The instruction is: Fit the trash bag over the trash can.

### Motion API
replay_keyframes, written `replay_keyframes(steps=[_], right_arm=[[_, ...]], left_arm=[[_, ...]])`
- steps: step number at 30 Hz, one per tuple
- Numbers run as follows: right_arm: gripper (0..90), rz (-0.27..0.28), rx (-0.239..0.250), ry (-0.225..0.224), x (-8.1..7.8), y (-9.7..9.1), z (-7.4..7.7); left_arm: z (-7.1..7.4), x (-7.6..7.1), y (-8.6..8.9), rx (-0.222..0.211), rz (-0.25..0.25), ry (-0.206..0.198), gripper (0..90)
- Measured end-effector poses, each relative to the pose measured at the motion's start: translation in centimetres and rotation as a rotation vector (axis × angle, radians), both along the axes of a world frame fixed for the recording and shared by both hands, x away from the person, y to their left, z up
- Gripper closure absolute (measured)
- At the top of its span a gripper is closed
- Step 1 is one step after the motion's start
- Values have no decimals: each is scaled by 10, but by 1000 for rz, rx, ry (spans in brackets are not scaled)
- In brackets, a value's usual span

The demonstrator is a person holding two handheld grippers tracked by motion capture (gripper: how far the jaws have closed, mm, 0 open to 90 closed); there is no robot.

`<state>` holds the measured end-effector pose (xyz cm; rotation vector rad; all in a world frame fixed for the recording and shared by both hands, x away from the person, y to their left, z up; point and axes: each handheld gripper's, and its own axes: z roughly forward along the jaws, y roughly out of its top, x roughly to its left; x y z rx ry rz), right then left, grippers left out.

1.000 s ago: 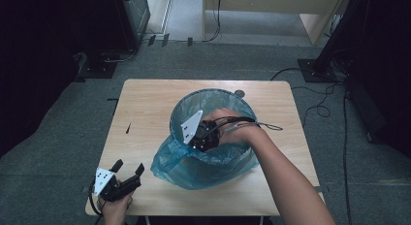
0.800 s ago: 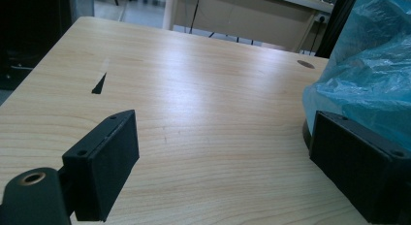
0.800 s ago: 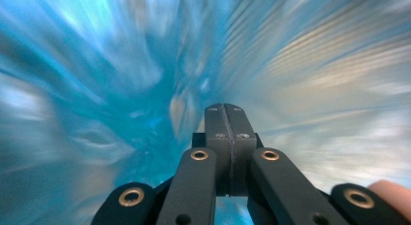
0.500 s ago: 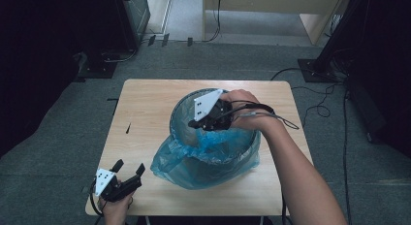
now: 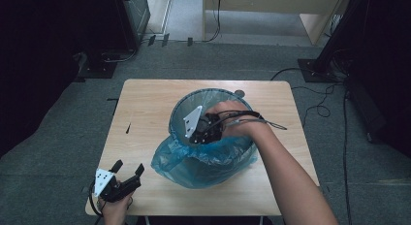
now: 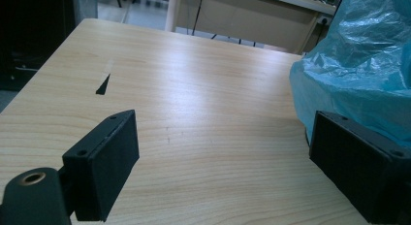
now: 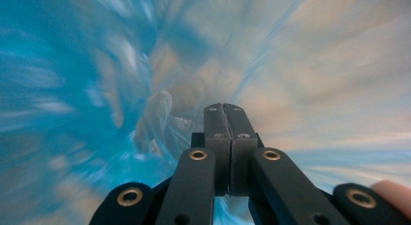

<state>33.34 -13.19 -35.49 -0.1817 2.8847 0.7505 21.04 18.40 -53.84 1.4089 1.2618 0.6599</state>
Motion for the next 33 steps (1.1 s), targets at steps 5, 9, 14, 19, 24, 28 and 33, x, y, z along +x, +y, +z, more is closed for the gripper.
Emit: replay_keyframes(steps=[5, 9, 14, 19, 24, 28, 33], right_arm=[[900, 54, 9, -14, -4, -11, 21], [900, 104, -89, 11, -12, -9, 2], [900, 109, -152, 94, -15, -2, -26], [900, 98, -160, 102, -13, -4, -25], [900, 76, -60, 69, -12, -11, -1], [900, 32, 45, 36, -12, -16, 14], [900, -16, 168, 14, -16, -25, 27]], left_arm=[[0, 0, -2, 5, -3, 1, 110], [0, -1, -2, 5, 2, 0, 110], [-2, -1, 0, 3, 8, 6, 110], [-3, 0, 2, -1, 14, 12, 110], [-4, 1, 2, 7, 18, 14, 110], [-4, 2, 4, 46, 37, 15, 110], [-9, 5, 7, 100, 63, 69, 110]])
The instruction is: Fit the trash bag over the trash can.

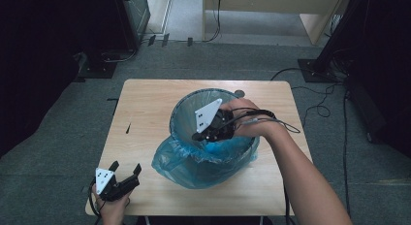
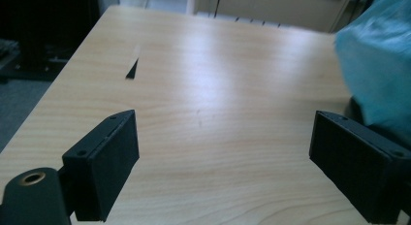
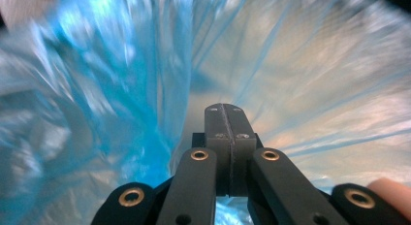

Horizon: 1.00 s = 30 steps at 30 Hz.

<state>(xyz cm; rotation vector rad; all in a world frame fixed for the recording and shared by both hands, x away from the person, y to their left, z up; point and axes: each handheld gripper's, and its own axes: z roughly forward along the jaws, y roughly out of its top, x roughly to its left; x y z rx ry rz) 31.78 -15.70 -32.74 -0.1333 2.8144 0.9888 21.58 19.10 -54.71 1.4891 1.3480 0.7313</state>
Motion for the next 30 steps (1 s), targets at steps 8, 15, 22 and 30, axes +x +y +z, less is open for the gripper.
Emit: replay_keyframes(steps=[8, 15, 22, 30], right_arm=[[877, -80, 147, -17, -4, -15, 13], [713, -179, 302, 67, -2, -33, 28], [281, -412, 456, 73, -8, -44, 37], [37, -502, 560, 75, -15, -52, 40]], left_arm=[[-9, 7, 4, 19, 32, 105, 110], [-14, 10, 1, 67, 27, 149, 110], [-15, 13, 0, 80, 25, 187, 110], [-16, 17, 1, 58, 33, 241, 111]])
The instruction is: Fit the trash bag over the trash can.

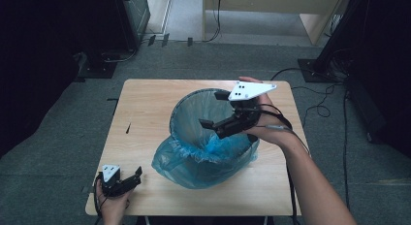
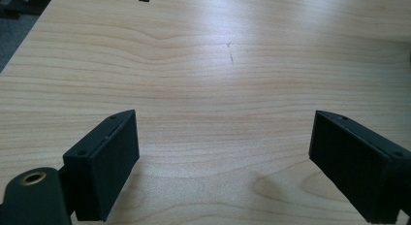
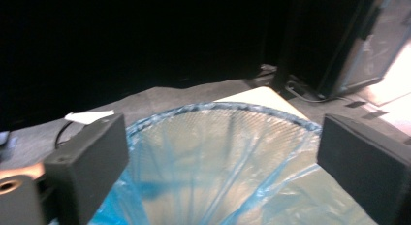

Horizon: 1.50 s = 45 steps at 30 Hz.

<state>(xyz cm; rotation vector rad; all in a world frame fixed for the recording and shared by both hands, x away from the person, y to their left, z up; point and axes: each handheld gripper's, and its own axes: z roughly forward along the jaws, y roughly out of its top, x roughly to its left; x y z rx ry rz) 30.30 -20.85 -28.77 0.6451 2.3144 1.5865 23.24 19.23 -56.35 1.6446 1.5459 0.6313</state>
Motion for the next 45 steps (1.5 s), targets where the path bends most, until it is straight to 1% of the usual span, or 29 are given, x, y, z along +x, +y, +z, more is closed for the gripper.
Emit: replay_keyframes(steps=[3, 5, 6, 8, 10, 13, 15, 17, 21, 25, 28, 31, 36, 41, 45], right_arm=[[0, -53, -3, -38, -4, -1, 2], [0, -91, 11, -75, -7, -4, 3], [0, -112, 19, -84, -8, -5, 5], [0, -139, 35, -84, -10, -9, 8], [0, -166, 37, -82, -13, -13, 11], [0, -217, 32, -96, -17, -19, 12], [0, -246, 49, -101, -20, -25, 13], [0, -266, 55, -113, -24, -30, 12], [0, -309, 50, -138, -32, -41, 11], [0, -347, 64, -137, -40, -51, 10], [0, -369, 64, -156, -47, -58, 10], [0, -403, 78, -167, -54, -65, 9], [0, -470, 93, -169, -63, -83, 2], [0, -544, 111, -170, -69, -102, -10], [0, -591, 127, -150, -73, -116, -23]], left_arm=[[0, 0, 0, 1, -2, 1, 111], [0, 0, 0, -2, -1, 5, 111], [0, 0, 0, -3, -2, 6, 111], [0, 1, 1, -4, -3, 6, 111], [0, 1, 1, -4, -2, 8, 111], [0, 1, 1, -5, -2, 11, 111], [0, 1, 1, -5, -1, 13, 111], [0, 1, 1, -3, -1, 14, 111], [0, 1, 1, -4, 1, 12, 111], [0, 1, 1, -4, 3, 15, 111], [0, 1, 1, -4, 3, 17, 111], [0, 1, 1, -2, 4, 15, 111], [-1, 1, 0, -3, 4, 19, 111], [-1, 2, -1, 8, 3, 24, 111], [-1, 2, -1, 12, 7, 24, 111]])
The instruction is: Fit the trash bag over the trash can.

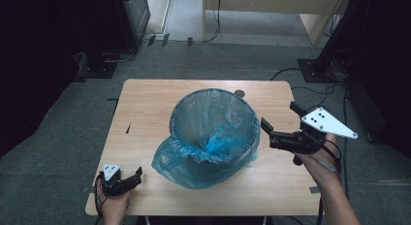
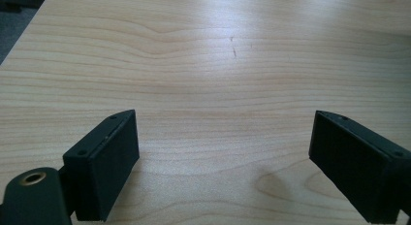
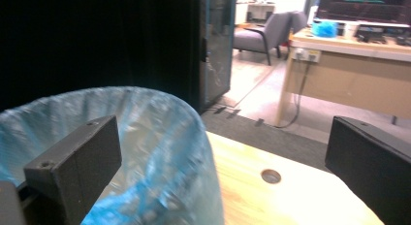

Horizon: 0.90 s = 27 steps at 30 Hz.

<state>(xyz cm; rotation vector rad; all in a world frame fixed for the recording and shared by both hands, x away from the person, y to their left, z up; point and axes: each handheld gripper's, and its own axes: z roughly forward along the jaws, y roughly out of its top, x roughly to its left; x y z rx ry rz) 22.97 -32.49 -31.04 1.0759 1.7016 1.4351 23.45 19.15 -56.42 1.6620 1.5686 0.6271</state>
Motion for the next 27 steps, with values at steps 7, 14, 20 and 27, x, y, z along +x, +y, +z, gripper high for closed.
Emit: replay_keyframes(steps=[7, 14, 20, 27], right_arm=[[0, -82, 12, 11, -4, -18, -32], [0, -139, 26, 36, -11, -31, -63], [0, -202, 39, 45, -17, -40, -89], [0, -267, 56, 91, -23, -51, -125]], left_arm=[[0, -1, -1, 7, 3, 3, 111], [0, -1, -1, 6, 5, 3, 111], [0, 0, -2, 11, 5, 8, 111], [0, 0, -3, 19, 5, 18, 111]])
